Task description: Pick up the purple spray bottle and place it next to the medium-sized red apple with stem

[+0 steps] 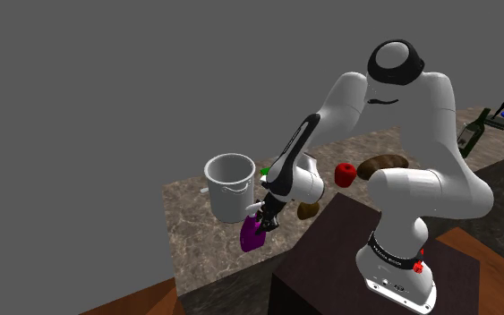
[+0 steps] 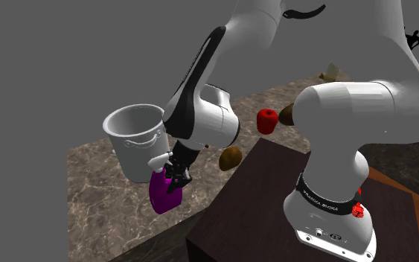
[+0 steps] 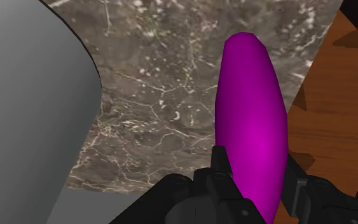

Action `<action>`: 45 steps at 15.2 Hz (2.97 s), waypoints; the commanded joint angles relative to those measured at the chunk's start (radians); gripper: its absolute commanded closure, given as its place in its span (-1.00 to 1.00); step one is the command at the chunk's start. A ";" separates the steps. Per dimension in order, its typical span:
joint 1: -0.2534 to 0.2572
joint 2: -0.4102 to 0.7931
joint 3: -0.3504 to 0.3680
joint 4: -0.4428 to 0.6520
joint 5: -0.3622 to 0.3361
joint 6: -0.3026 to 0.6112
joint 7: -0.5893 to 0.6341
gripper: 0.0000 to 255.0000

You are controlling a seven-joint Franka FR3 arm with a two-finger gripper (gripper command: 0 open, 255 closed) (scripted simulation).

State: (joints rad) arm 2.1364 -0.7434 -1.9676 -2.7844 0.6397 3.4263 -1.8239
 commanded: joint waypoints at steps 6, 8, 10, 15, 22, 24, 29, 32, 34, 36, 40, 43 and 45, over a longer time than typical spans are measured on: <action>0.000 0.000 0.000 0.000 0.000 0.000 0.000 1.00; -0.031 0.042 0.043 -0.012 0.014 -0.032 0.016 1.00; -0.067 0.084 0.091 -0.023 0.027 -0.066 0.033 1.00; -0.188 0.186 0.238 -0.046 0.057 -0.158 0.076 1.00; -0.459 0.309 0.536 -0.068 0.082 -0.304 0.143 1.00; -0.564 0.333 0.645 -0.073 0.077 -0.346 0.169 1.00; -0.846 0.353 0.922 -0.085 0.012 -0.443 0.267 1.00; -0.994 0.338 1.060 -0.091 -0.054 -0.494 0.341 1.00; -1.076 0.322 1.135 -0.093 -0.099 -0.528 0.390 1.00; -1.146 0.302 1.198 -0.093 -0.142 -0.561 0.435 1.00; -1.255 0.259 1.297 -0.087 -0.216 -0.627 0.516 1.00; -1.317 0.226 1.353 -0.079 -0.260 -0.677 0.566 1.00; -1.351 0.204 1.384 -0.071 -0.285 -0.711 0.596 1.00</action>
State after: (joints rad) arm 0.8051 -0.5274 -0.6018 -2.8585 0.3694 2.7334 -1.2454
